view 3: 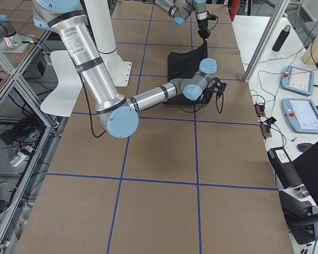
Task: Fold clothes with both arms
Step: 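Lay the hem over the collar edge with both grippers, then open both grippers and release the hem at the collar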
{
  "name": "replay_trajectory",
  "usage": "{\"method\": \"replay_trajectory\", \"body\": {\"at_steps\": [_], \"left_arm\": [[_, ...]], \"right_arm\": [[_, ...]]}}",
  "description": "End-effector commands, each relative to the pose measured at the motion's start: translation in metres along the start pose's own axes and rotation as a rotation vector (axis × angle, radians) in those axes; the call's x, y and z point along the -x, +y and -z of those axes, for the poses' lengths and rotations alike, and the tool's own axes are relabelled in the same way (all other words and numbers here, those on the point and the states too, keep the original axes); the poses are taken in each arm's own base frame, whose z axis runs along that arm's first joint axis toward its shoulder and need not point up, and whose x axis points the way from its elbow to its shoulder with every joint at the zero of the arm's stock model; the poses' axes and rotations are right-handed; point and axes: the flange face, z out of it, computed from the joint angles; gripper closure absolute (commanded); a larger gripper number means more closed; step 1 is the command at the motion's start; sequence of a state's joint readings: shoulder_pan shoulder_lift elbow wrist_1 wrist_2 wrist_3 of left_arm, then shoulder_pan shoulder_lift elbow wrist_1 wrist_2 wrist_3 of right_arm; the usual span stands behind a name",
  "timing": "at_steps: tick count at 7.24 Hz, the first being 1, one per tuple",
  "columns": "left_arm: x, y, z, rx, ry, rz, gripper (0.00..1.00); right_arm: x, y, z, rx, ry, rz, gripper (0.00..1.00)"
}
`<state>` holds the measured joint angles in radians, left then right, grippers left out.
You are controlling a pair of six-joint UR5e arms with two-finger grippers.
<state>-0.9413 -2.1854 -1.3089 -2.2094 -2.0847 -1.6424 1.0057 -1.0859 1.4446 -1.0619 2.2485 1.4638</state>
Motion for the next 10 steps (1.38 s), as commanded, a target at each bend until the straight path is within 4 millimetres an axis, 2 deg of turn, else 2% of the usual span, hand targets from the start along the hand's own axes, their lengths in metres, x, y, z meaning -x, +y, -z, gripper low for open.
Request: {"method": "replay_trajectory", "body": {"at_steps": [1,3,5,6,7,8,10], "left_arm": [[-0.004,0.003,0.0,0.005,0.004,0.006,1.0],[-0.013,0.011,0.006,0.021,0.02,-0.006,1.0],[-0.022,0.024,0.017,0.032,0.051,0.009,1.0],[-0.023,0.024,0.018,0.029,0.055,0.007,0.4],[-0.023,0.028,0.015,0.024,0.052,0.002,0.0],[-0.021,0.026,0.015,0.02,0.051,-0.002,0.0],[-0.023,0.029,0.028,0.017,0.073,-0.047,0.0]], "right_arm": [[0.017,0.003,0.006,0.001,-0.019,0.003,1.0],[0.036,0.009,0.011,0.012,-0.039,0.021,1.0],[0.041,0.012,0.012,0.015,-0.046,0.034,1.0],[0.04,0.012,0.011,0.023,-0.045,0.035,0.88],[0.038,0.012,0.012,0.033,-0.046,0.031,0.26],[0.035,0.011,0.009,0.035,-0.038,0.029,0.0],[0.035,0.013,0.011,0.054,-0.045,0.034,0.0]]}}
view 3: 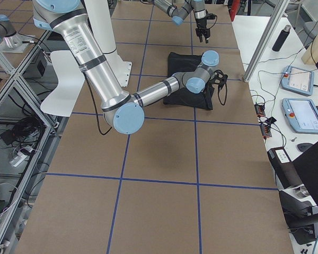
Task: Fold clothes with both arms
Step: 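Open both grippers and release the hem at the collar, then move the right gripper down to the folded shirt's near corner and grasp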
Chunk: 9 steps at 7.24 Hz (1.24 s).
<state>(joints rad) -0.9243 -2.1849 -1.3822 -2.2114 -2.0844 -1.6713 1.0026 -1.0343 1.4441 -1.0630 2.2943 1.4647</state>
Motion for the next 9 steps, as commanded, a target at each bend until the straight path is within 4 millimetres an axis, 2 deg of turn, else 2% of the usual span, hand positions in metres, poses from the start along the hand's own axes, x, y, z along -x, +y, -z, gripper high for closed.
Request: {"method": "replay_trajectory", "body": {"at_steps": [1,2,4,5,6,7,9], "left_arm": [[-0.006,0.003,0.014,-0.002,0.022,-0.041,0.0],[-0.012,0.007,0.024,-0.001,0.04,-0.05,0.0],[-0.009,0.016,0.04,0.0,0.045,-0.053,0.0],[-0.012,0.018,0.043,-0.004,0.039,-0.049,0.0],[-0.012,0.018,0.044,-0.007,0.04,-0.05,0.0],[-0.014,0.018,0.046,-0.008,0.045,-0.052,0.0],[-0.016,0.017,0.053,-0.014,0.056,-0.055,0.0]], "right_arm": [[-0.001,0.005,0.004,0.016,-0.009,-0.008,0.0],[-0.012,0.03,-0.006,0.056,-0.001,-0.019,0.0],[-0.063,0.112,-0.039,0.146,0.055,0.029,0.0],[-0.08,0.133,-0.046,0.177,0.079,0.028,0.0],[-0.087,0.149,-0.057,0.204,0.097,0.028,0.0],[-0.089,0.174,-0.076,0.241,0.118,0.051,0.0],[-0.088,0.193,-0.1,0.221,0.146,0.076,0.01]]}}
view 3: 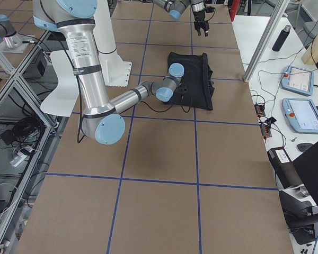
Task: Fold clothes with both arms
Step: 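Move the right gripper down to the folded shirt's near corner and grasp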
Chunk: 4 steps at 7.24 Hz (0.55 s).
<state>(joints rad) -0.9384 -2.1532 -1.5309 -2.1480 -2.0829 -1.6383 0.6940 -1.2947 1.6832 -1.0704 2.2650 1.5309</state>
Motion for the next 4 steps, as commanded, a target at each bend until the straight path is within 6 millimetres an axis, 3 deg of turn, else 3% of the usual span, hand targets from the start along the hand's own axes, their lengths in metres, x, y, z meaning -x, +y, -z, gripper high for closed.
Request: {"method": "replay_trajectory", "body": {"at_steps": [1,4], "left_arm": [[-0.0015,-0.0014,0.0047,-0.005,0.007,-0.003,0.0],[0.0,-0.0021,0.0038,-0.007,0.004,-0.001,0.0]], "right_arm": [[0.0011,0.0071,-0.0166,-0.013,0.021,0.009,0.01],[-0.0016,-0.0013,-0.02,-0.047,0.031,0.002,0.04]]}}
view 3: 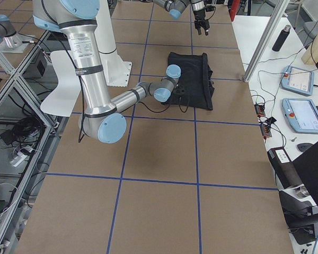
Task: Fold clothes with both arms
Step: 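Move the right gripper down to the folded shirt's near corner and grasp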
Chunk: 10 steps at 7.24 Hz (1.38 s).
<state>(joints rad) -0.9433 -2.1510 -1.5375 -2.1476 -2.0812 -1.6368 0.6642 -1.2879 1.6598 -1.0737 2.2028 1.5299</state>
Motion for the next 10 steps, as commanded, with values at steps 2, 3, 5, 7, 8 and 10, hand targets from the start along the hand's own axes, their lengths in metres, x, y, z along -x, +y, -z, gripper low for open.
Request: {"method": "replay_trajectory", "body": {"at_steps": [2,3,5,7,8,10], "left_arm": [[0.001,-0.001,-0.002,-0.023,-0.001,0.0,0.0],[0.001,-0.001,-0.002,-0.023,-0.001,0.0,0.0],[0.0,-0.001,-0.001,-0.023,0.0,-0.001,0.0],[-0.001,-0.003,0.0,-0.026,0.002,0.0,0.0],[-0.001,-0.003,0.001,-0.027,0.003,0.0,0.0],[-0.002,-0.008,0.006,-0.035,0.007,0.003,0.0]], "right_arm": [[-0.002,-0.004,-0.003,-0.01,0.007,-0.005,0.18],[-0.002,-0.004,-0.003,-0.012,0.005,-0.007,0.32],[-0.001,-0.005,-0.002,-0.022,0.005,-0.008,0.99],[0.0,0.0,0.008,-0.003,-0.013,0.001,1.0],[-0.002,0.013,0.029,0.051,-0.042,0.016,1.0],[-0.006,0.071,0.061,0.169,-0.092,0.087,1.0]]}}
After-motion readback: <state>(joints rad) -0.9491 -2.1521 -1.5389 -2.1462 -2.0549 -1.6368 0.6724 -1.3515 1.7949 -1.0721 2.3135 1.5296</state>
